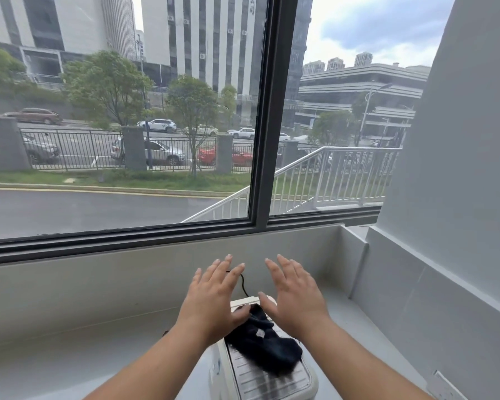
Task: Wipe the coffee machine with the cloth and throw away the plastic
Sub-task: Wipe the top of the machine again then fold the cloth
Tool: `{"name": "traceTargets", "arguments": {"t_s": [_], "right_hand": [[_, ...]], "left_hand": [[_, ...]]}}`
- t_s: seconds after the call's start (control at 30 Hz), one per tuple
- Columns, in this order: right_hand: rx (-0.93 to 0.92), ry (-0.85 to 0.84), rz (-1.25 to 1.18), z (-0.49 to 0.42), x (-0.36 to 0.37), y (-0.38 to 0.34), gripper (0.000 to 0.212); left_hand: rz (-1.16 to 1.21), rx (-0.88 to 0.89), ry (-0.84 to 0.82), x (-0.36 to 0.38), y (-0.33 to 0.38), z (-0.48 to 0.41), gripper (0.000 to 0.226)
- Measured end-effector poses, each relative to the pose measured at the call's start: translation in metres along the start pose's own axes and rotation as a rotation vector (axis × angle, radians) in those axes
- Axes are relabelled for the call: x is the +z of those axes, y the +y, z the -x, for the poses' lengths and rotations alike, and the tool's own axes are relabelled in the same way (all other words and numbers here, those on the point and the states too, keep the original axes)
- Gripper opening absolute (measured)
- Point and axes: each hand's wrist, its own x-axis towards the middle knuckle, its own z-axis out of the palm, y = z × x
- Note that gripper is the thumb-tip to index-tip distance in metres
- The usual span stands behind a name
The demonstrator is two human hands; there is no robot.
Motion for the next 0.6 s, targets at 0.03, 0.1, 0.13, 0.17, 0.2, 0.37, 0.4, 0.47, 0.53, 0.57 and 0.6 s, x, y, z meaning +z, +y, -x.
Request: {"name": "traceTargets", "arguments": {"t_s": [0.03, 0.1, 0.13, 0.17, 0.2, 0.37, 0.4, 0.47, 0.53, 0.57, 0.6], "right_hand": [[-0.001, -0.008, 0.006, 0.001, 0.002, -0.004, 0.080], [-0.009, -0.030, 0.040, 0.003, 0.004, -0.012, 0.073], [-0.013, -0.059, 0.069, 0.004, 0.006, -0.015, 0.065], [-0.014, -0.105, 0.094, 0.006, 0.007, -0.019, 0.056], [-0.016, -0.158, 0.106, 0.009, 0.009, -0.021, 0.051], [-0.061, -0.260, 0.129, 0.018, 0.022, -0.027, 0.040], [-0.063, -0.261, 0.127, 0.019, 0.024, -0.028, 0.036], [-0.068, -0.251, 0.102, 0.020, 0.027, -0.030, 0.030], [-0.076, -0.230, 0.067, 0.020, 0.027, -0.031, 0.026], [-0.081, -0.217, 0.046, 0.020, 0.027, -0.032, 0.024], [-0.087, -0.201, 0.025, 0.020, 0.025, -0.032, 0.022]], "left_hand": [[0.001, 0.005, -0.005, 0.002, -0.002, 0.002, 0.090], [0.009, 0.013, -0.023, 0.006, -0.006, 0.004, 0.084], [0.006, 0.017, -0.040, 0.006, -0.008, 0.005, 0.077], [-0.006, 0.024, -0.060, 0.007, -0.010, 0.006, 0.069], [-0.024, 0.031, -0.081, 0.008, -0.011, 0.006, 0.060], [-0.033, 0.062, -0.166, 0.016, -0.013, 0.011, 0.044], [-0.026, 0.066, -0.176, 0.018, -0.012, 0.011, 0.042], [-0.014, 0.071, -0.189, 0.019, -0.012, 0.012, 0.040], [-0.009, 0.079, -0.191, 0.021, -0.012, 0.010, 0.039], [-0.003, 0.078, -0.190, 0.021, -0.012, 0.010, 0.038], [0.006, 0.077, -0.188, 0.022, -0.012, 0.009, 0.038]]}}
